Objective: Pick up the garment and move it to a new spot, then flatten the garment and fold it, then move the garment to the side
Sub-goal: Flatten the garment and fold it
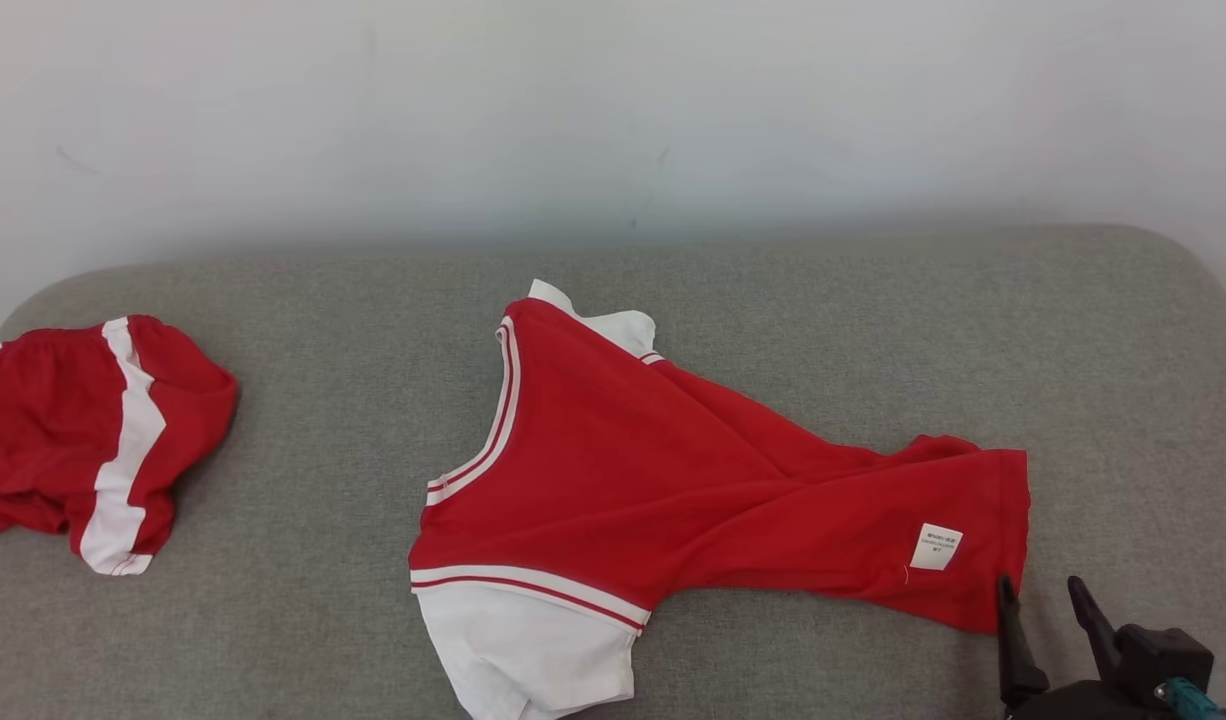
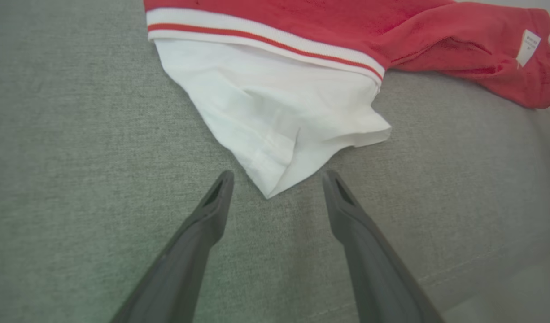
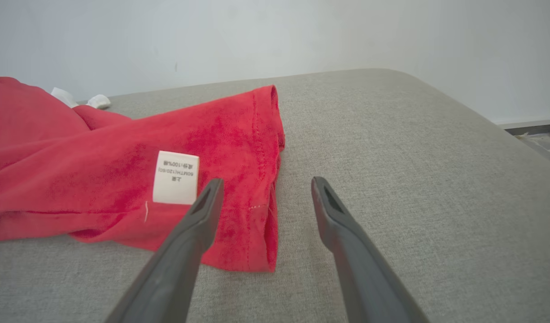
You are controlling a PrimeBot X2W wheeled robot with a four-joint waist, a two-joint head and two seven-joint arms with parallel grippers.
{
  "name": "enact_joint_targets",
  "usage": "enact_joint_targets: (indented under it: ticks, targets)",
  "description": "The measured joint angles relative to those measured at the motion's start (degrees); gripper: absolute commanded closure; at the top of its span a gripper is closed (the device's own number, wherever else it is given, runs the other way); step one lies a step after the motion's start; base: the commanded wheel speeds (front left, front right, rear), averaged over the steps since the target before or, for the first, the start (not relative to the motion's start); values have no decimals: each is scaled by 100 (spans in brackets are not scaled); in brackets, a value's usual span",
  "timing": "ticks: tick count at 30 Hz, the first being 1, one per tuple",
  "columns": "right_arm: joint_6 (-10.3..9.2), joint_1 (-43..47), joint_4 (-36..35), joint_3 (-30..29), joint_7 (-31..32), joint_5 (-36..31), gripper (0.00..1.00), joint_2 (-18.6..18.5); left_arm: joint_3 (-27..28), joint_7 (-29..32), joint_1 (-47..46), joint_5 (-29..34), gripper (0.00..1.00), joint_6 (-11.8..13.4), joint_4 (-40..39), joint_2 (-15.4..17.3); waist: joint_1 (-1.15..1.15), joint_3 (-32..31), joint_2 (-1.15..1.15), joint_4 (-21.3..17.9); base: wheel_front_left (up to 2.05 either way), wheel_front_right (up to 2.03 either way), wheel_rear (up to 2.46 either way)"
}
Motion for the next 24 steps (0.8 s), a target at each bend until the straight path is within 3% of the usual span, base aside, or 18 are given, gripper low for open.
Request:
enact_joint_targets:
  ticks: [7,15,16,17,18,19,20,21,24]
  targets:
    - [0,-426,642,193,-15,112,0,-23,-153,0,-409,-207,0,140,545,0,0,109,0,-61,0,0,0]
    - [0,-773,1213,421,-19,254,0,-51,-207,-9,-686,-238,0,133,921,-3,0,213,0,-24,0,0,0]
    - [0,-806,1249,445,-20,293,7,-65,-219,-10,-715,-259,0,133,954,-5,0,220,0,-11,0,0,0]
    - [0,-832,1276,454,-23,328,45,-77,-249,-19,-743,-277,0,131,991,-8,0,227,0,4,0,0,0]
    - [0,-849,1299,467,-24,355,75,-87,-286,-25,-766,-287,0,110,1047,-8,0,232,0,19,0,0,0]
    - [0,-861,1321,482,-25,360,100,-94,-315,-27,-797,-328,53,103,1109,-7,0,234,0,30,0,0,0]
    - [0,-865,1306,509,-25,378,100,-97,-337,-27,-834,-348,91,97,1155,-7,0,233,0,41,0,0,0]
    - [0,-865,1306,509,-25,378,100,-97,-337,-27,-834,-348,100,97,1155,-7,0,233,0,41,0,0,0]
    - [0,-861,1161,558,-24,389,100,-104,-352,-25,-875,-413,100,98,1180,18,0,210,0,54,0,0,0]
